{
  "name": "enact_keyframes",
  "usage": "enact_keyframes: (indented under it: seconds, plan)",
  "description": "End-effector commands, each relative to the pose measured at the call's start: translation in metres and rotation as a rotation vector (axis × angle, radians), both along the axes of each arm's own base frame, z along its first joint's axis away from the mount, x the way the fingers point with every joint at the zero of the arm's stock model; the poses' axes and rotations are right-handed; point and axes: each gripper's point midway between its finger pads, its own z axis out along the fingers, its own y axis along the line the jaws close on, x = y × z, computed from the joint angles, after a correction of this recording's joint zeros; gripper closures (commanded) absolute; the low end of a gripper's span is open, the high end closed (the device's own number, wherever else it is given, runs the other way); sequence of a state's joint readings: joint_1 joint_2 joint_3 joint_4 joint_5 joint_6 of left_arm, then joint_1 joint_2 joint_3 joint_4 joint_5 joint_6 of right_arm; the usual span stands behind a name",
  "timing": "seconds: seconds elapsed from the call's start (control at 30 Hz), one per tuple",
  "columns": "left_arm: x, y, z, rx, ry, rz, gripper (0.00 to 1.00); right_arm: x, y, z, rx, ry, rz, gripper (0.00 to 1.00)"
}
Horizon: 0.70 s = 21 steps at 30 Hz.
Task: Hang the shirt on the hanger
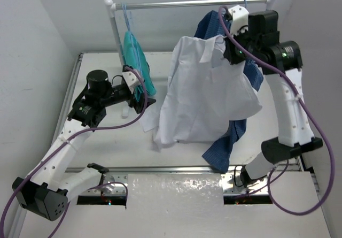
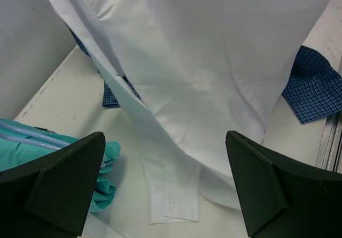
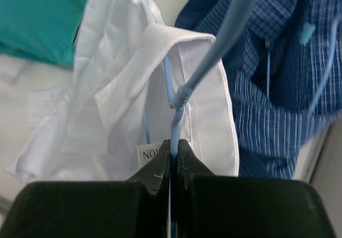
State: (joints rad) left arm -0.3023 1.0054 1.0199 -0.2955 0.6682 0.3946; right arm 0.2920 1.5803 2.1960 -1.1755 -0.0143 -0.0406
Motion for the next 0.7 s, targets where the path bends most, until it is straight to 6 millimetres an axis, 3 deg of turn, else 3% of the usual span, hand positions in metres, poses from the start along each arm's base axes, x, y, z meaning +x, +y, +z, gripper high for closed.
enact_keyframes:
  seconds: [0.0, 0.13, 0.23, 0.43, 0.67]
  plan:
    - [0.001, 0.002, 0.028, -0.047, -0.077, 0.033, 0.06, 0.048, 0.022, 0.028, 0.151, -0.132, -0.019, 1.0]
    - [0.0, 0.007, 0.031, -0.044, -0.094, 0.061, 0.06, 0.084, 0.024, 0.075, 0.238, -0.345, -0.075, 1.0]
    - [-0.001, 0.01, 0.03, -0.04, -0.098, 0.072, 0.06, 0.1, 0.014, 0.086, 0.249, -0.406, -0.162, 1.0]
    - [-0.002, 0.014, 0.027, -0.034, -0.104, 0.092, 0.06, 0.12, 0.0, 0.076, 0.209, -0.433, -0.255, 1.0]
    - [-0.003, 0.013, 0.023, -0.032, -0.099, 0.091, 0.06, 0.143, -0.013, 0.047, 0.12, -0.39, -0.329, 1.0]
